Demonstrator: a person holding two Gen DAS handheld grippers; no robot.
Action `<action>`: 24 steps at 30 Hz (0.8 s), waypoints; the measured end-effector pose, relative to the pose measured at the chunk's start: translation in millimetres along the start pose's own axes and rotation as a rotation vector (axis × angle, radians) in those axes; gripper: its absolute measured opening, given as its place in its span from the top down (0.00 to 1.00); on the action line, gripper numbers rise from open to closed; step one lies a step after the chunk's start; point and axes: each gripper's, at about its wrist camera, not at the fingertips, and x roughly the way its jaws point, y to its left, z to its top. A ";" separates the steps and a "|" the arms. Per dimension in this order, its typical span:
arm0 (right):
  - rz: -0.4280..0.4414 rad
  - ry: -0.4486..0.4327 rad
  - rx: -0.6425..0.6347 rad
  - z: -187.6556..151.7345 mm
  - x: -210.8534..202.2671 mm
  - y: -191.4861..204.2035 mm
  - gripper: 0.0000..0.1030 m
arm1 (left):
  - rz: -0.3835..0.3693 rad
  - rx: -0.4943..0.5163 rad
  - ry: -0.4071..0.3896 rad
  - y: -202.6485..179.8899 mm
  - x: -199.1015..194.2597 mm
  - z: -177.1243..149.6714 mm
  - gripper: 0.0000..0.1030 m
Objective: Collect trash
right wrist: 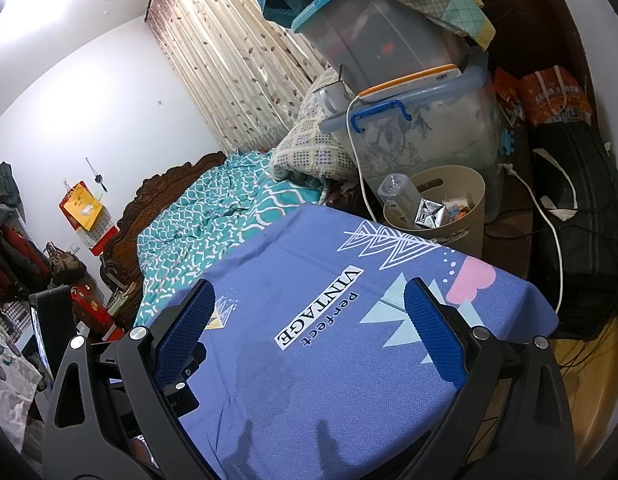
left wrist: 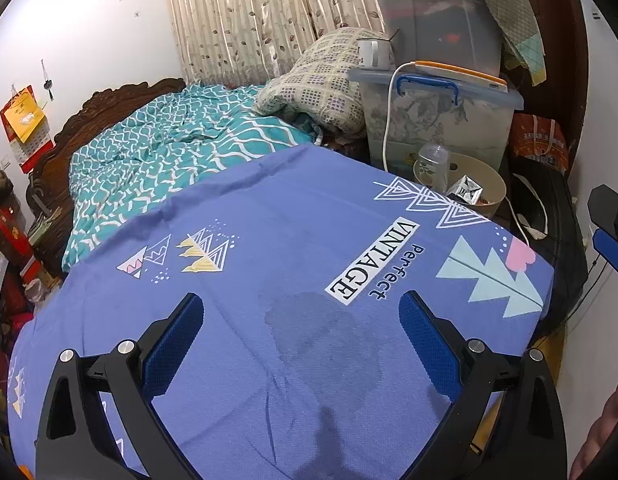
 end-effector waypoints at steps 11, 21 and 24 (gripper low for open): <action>-0.013 -0.008 0.011 -1.7 -4.1 -8.8 0.08 | -0.006 -0.009 0.005 -1.5 1.0 0.7 0.08; -0.015 0.017 0.027 -4.3 5.2 -13.9 0.08 | -0.002 -0.055 -0.040 8.8 -8.2 3.9 0.08; -0.017 0.005 0.017 1.0 1.1 -9.1 0.08 | 0.013 -0.058 -0.049 11.1 -10.2 4.1 0.08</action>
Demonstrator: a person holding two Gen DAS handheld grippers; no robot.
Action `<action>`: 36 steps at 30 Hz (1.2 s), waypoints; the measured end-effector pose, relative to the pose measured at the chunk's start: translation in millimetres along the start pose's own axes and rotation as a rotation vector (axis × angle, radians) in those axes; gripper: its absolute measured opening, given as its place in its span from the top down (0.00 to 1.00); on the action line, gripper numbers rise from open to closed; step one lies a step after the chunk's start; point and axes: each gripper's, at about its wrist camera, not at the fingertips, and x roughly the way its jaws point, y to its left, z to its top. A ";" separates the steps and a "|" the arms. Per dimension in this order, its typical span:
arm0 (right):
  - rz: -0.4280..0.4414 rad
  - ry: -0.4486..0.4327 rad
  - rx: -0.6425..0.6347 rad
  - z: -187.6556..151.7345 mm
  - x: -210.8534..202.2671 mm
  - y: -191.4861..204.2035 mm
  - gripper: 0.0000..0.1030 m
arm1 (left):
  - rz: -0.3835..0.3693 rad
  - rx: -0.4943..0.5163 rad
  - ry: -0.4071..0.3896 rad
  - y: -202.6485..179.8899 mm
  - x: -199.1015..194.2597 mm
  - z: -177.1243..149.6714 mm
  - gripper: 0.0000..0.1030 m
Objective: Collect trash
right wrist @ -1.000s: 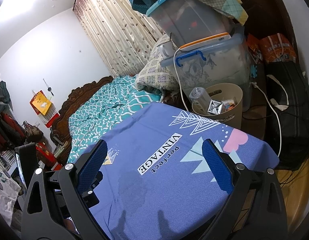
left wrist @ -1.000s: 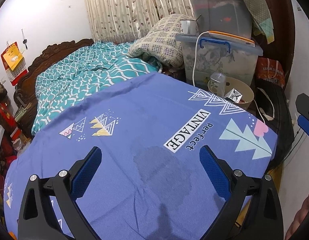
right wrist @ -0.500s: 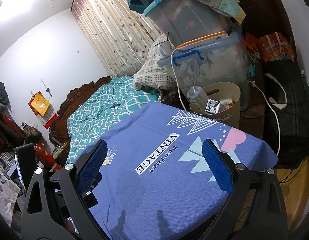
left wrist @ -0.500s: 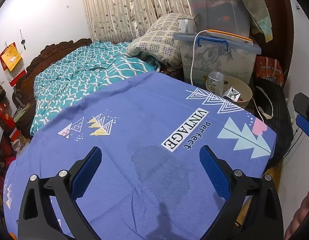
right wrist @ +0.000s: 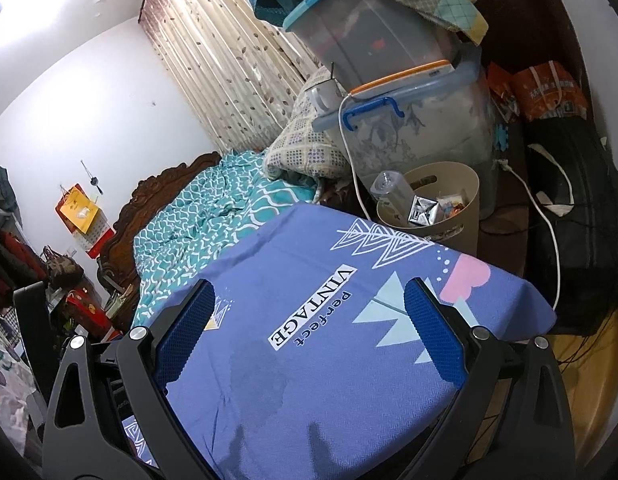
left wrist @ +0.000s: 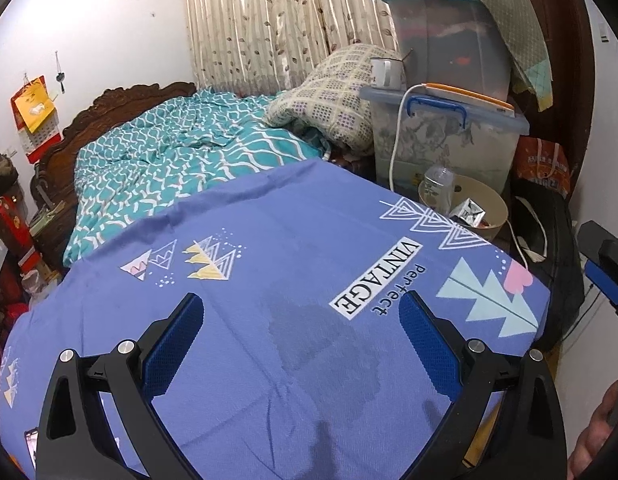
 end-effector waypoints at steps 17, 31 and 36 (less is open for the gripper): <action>-0.003 0.011 -0.004 0.6 -0.7 6.2 0.08 | 0.003 -0.010 0.018 2.3 3.4 0.5 0.08; -0.002 0.019 -0.004 -1.4 0.4 4.5 0.08 | -0.018 -0.009 0.025 1.3 5.2 -0.2 0.08; -0.005 0.021 0.000 -1.8 1.9 3.5 0.08 | -0.017 -0.009 0.024 0.4 5.2 -0.4 0.08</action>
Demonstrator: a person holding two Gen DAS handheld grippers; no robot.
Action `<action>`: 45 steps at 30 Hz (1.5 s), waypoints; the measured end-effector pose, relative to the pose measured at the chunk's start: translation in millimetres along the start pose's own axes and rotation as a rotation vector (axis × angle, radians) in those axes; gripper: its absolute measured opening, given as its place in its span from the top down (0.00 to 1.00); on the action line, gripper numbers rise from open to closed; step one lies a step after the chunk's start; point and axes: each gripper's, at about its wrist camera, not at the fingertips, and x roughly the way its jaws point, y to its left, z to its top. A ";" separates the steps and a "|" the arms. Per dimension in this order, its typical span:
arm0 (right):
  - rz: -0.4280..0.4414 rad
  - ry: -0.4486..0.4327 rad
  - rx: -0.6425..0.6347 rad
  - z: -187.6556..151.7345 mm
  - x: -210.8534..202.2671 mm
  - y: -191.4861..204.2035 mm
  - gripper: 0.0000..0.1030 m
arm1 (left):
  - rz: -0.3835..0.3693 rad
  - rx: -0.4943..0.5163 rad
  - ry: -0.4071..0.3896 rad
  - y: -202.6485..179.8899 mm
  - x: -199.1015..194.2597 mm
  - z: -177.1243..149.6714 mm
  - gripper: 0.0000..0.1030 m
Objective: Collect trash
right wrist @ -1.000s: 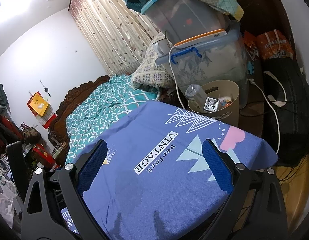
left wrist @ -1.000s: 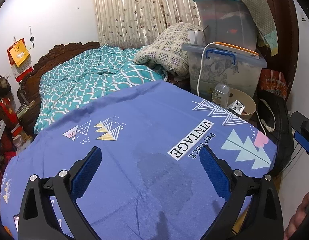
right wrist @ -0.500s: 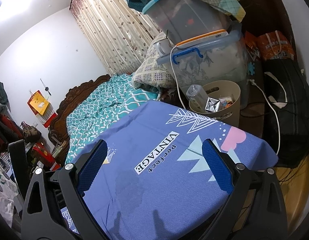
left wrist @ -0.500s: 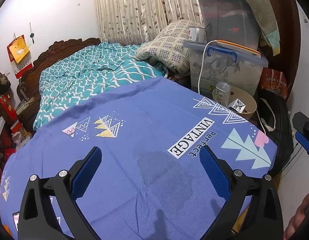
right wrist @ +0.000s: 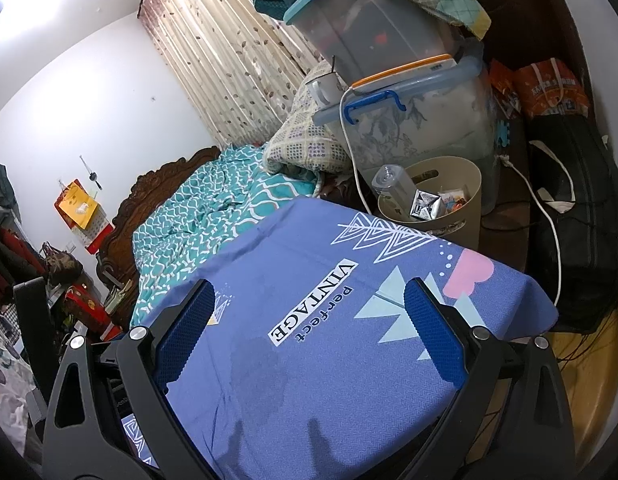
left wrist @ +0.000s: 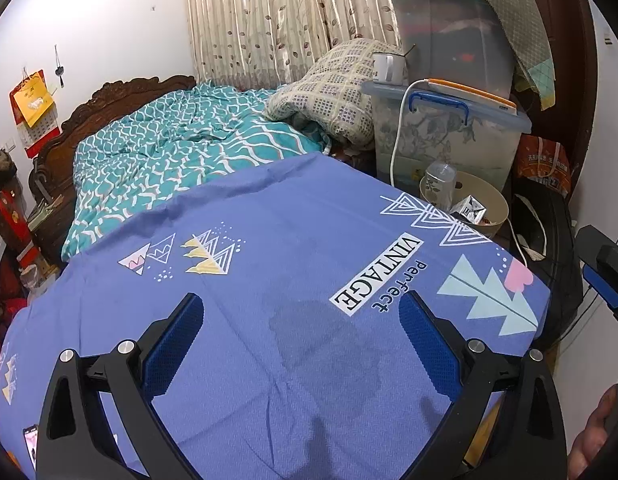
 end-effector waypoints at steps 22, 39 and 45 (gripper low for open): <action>-0.002 0.001 -0.007 -1.4 3.2 -1.0 0.08 | -0.008 0.012 0.004 -1.3 0.5 -2.1 0.08; -0.007 -0.002 -0.002 -4.5 1.6 -4.8 0.08 | -0.018 0.033 0.008 -5.5 2.3 -5.3 0.08; -0.006 -0.002 -0.001 -4.1 0.8 -5.5 0.08 | -0.019 0.039 0.010 -6.4 2.0 -6.5 0.08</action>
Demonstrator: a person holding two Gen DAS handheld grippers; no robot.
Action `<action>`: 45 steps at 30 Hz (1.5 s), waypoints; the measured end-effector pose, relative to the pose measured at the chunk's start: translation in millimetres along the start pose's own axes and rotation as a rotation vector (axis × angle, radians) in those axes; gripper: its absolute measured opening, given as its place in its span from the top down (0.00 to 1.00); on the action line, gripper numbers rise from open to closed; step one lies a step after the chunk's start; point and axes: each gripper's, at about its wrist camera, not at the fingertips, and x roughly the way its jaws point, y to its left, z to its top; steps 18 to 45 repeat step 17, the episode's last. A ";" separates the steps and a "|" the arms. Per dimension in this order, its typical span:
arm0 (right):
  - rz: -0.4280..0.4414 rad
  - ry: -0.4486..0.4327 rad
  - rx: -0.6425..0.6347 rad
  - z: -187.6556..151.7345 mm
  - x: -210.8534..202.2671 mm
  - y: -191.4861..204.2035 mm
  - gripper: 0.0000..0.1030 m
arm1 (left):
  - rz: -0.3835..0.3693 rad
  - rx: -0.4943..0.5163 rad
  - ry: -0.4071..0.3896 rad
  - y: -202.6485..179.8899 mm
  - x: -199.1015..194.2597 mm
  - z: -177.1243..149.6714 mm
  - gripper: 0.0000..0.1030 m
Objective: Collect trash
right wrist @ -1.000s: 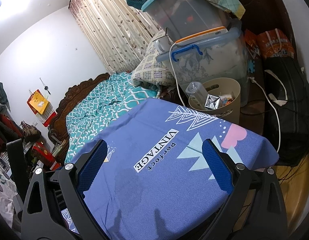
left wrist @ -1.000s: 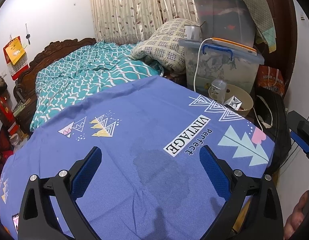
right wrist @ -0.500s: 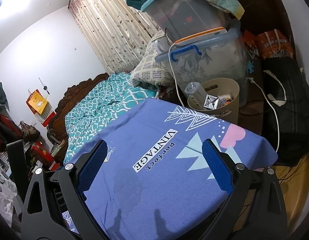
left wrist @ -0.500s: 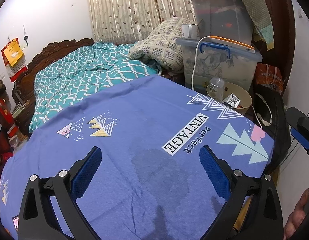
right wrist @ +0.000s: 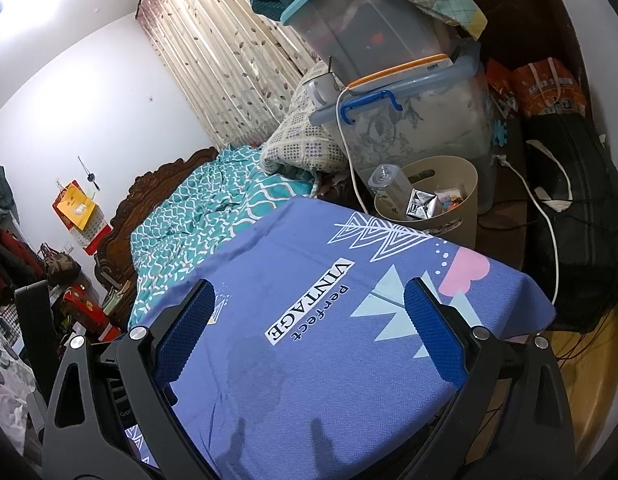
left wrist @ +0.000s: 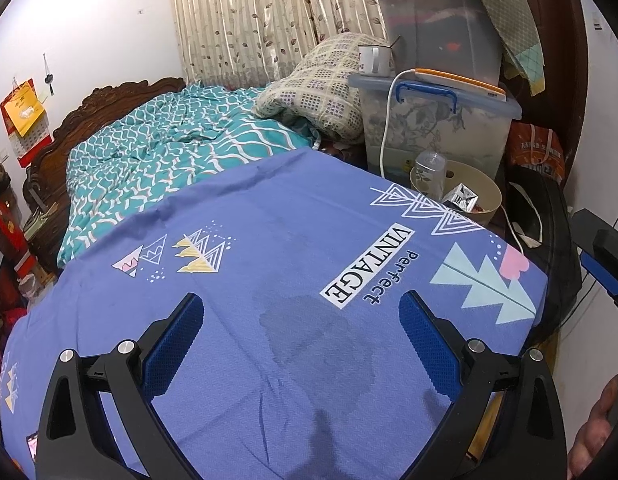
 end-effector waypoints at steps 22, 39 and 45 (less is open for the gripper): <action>-0.004 -0.002 0.004 0.4 -2.9 -1.1 0.07 | -0.025 0.014 0.007 -2.4 2.1 -3.1 0.08; -0.004 -0.002 0.004 0.4 -2.9 -1.1 0.07 | -0.025 0.014 0.007 -2.4 2.1 -3.1 0.08; -0.004 -0.002 0.004 0.4 -2.9 -1.1 0.07 | -0.025 0.014 0.007 -2.4 2.1 -3.1 0.08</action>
